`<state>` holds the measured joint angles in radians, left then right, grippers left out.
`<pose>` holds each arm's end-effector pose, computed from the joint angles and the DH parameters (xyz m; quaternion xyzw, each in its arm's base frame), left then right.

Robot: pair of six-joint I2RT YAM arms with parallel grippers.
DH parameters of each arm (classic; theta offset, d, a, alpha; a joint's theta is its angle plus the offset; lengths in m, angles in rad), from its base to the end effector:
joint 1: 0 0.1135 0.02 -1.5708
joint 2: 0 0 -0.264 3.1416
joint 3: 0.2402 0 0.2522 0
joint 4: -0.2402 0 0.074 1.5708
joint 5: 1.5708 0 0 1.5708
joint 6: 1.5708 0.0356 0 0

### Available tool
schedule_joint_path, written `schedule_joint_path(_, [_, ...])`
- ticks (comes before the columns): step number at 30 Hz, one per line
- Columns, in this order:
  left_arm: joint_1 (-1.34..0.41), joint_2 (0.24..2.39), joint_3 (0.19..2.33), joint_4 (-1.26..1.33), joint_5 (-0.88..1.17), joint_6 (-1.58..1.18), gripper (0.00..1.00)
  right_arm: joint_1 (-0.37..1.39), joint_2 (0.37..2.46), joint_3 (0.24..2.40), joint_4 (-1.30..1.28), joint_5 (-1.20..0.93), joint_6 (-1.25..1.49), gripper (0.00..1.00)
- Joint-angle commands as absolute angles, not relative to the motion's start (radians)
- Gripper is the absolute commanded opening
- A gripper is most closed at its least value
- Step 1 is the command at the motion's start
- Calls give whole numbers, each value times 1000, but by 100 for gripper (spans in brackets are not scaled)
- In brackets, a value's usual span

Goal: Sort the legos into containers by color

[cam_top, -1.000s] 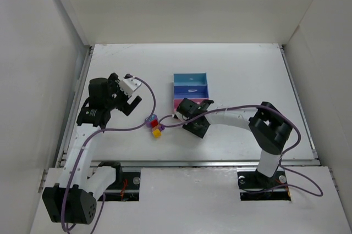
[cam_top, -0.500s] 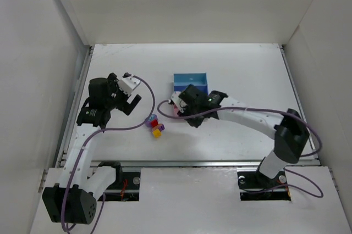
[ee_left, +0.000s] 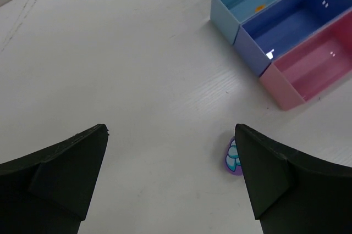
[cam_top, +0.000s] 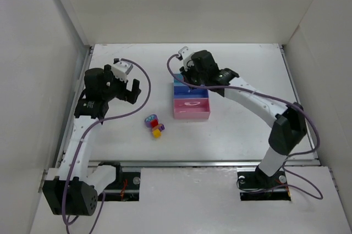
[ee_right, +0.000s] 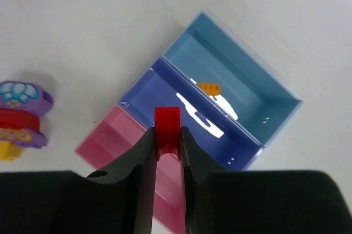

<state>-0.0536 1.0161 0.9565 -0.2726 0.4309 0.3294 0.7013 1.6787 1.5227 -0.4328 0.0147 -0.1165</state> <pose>0.2285 -0.0271 0.3485 0.2732 0.7573 -0.0945 0.5856 0.2990 0.2518 0.3363 -0.3474 0.8105 0.1297 0.4534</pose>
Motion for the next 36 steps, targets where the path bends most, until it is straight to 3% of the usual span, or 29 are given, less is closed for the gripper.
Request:
schedule_joint_path(1, [-52,1017,950,-304,614,469,100,709,1750,1522,-379,6,-141,0])
schedule_joint_path(9, [-194,976,848,-328,381,929,100,660,1853,1531,-345,-46,-114,0])
schedule_joint_path(15, [-264,942,758,-351,446,1299,100,660,1913,1560,-354,-55,-114,1])
schedule_joint_path(19, [-296,952,724,-345,503,1434,100,660,1937,1582,-391,-86,-124,39])
schedule_joint_path(20, [-296,953,713,-345,503,1460,100,650,1937,1582,-391,-86,-124,43])
schedule_joint_path(26, [-325,1029,727,-425,537,1656,100,650,1905,1582,-400,-120,-133,56])
schedule_joint_path(36, [-388,1187,810,-448,518,1690,100,641,1887,1591,-431,-126,-144,61])
